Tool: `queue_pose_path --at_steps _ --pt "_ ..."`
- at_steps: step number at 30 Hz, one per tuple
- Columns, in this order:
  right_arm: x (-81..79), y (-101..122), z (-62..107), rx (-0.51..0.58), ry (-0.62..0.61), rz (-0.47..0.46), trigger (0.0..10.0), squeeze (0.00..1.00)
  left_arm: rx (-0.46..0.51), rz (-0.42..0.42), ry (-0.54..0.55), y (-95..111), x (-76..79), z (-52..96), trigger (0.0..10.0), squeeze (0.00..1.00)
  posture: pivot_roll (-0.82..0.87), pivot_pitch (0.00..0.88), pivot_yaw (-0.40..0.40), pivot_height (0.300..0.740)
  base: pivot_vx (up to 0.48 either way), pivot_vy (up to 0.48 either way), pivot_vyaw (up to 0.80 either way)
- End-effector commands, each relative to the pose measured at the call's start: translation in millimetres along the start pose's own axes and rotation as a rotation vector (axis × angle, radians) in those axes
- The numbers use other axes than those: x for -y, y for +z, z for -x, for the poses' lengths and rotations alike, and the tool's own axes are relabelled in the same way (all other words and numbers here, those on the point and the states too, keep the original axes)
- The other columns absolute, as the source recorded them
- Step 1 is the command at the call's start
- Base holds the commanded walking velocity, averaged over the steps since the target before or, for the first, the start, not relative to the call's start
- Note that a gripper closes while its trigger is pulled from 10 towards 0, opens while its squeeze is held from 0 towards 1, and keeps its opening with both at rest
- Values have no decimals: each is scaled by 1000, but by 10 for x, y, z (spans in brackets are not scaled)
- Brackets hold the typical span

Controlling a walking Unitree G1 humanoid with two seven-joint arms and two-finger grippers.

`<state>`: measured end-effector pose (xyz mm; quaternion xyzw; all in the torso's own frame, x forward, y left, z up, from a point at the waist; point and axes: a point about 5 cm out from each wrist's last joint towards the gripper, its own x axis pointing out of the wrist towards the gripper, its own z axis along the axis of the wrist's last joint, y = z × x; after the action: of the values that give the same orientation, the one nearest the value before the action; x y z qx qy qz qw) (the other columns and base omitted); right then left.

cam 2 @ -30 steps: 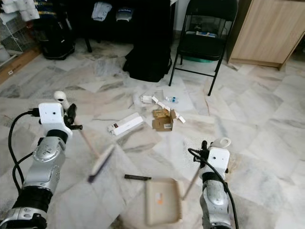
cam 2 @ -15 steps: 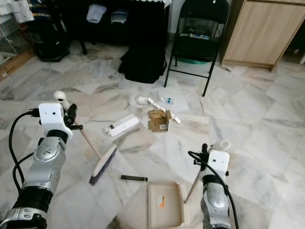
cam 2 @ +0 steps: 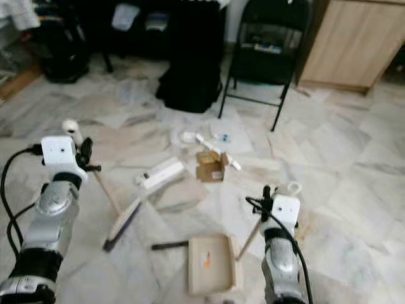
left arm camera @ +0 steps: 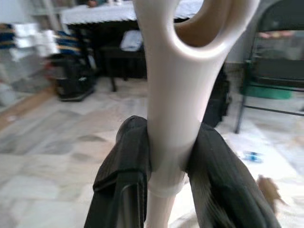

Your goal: Sweep floor

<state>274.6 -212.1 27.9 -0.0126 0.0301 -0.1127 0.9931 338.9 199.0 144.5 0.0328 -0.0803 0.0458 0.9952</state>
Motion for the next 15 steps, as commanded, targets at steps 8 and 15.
queue_pose_path --at_steps 8,15 --pt "-43 60 -25 38 9 -5 10000 0 73 -15 39 136 -141 -31 10000 0 -85 81 9 740 0 0 0" --pt "-48 65 -22 45 13 -3 10000 0 55 -30 60 73 -190 -12 10000 0 -86 82 10 740 0 0 0"
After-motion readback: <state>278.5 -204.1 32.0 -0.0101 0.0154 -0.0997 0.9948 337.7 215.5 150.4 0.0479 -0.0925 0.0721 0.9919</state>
